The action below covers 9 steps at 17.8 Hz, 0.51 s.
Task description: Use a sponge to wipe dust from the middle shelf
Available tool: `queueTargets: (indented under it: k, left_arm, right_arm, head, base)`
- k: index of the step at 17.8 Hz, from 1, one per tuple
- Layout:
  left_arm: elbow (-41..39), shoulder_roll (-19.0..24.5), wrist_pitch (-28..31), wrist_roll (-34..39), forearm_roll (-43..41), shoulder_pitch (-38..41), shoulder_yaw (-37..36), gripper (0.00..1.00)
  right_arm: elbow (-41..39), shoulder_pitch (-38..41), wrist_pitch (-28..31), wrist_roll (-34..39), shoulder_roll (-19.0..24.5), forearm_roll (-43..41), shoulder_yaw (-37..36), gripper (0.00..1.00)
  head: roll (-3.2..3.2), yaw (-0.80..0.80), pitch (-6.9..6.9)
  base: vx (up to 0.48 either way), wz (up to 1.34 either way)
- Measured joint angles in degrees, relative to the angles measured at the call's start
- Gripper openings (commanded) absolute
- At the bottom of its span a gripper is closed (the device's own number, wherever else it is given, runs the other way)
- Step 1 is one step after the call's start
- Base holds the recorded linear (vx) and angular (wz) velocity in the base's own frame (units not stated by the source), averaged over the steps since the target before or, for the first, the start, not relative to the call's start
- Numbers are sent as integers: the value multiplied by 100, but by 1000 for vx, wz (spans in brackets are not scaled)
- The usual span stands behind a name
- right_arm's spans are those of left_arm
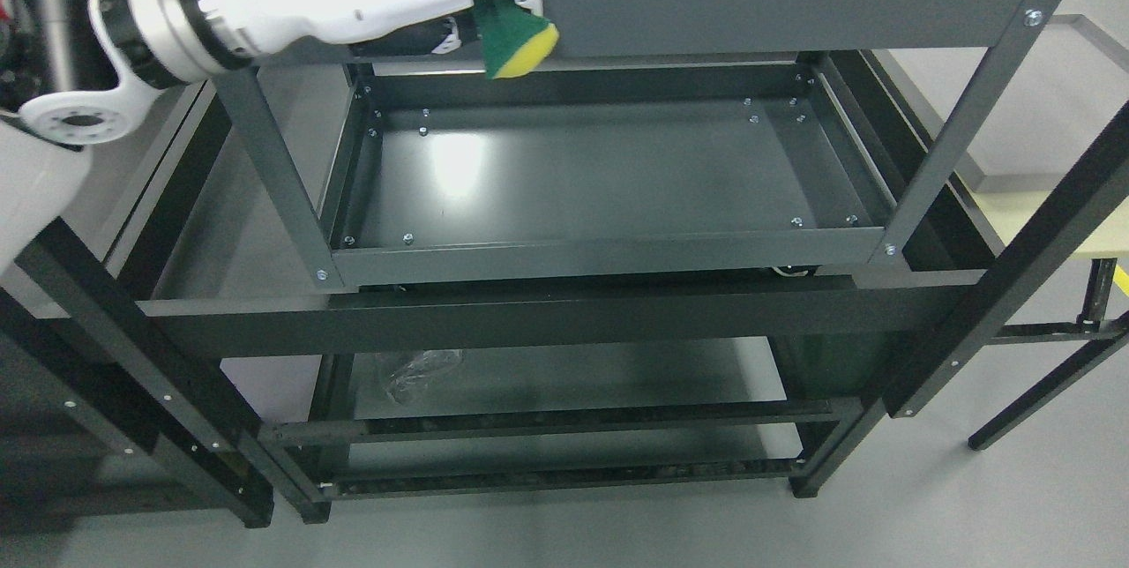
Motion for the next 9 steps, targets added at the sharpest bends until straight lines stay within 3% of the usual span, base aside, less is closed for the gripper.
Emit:
queueTargets:
  k: [5, 9]
  left_arm:
    - [-297, 693, 0, -64, 375, 651, 863, 0]
    - [-436, 929, 0, -67, 891, 909, 1364, 0]
  right_arm:
    - [0, 0, 0, -10, 0, 0, 0, 100]
    - [0, 0, 0, -22, 0, 0, 0, 100]
  head:
    - [0, 0, 0]
    - [0, 0, 0]
  base:
    - [0, 0]
    - [0, 0]
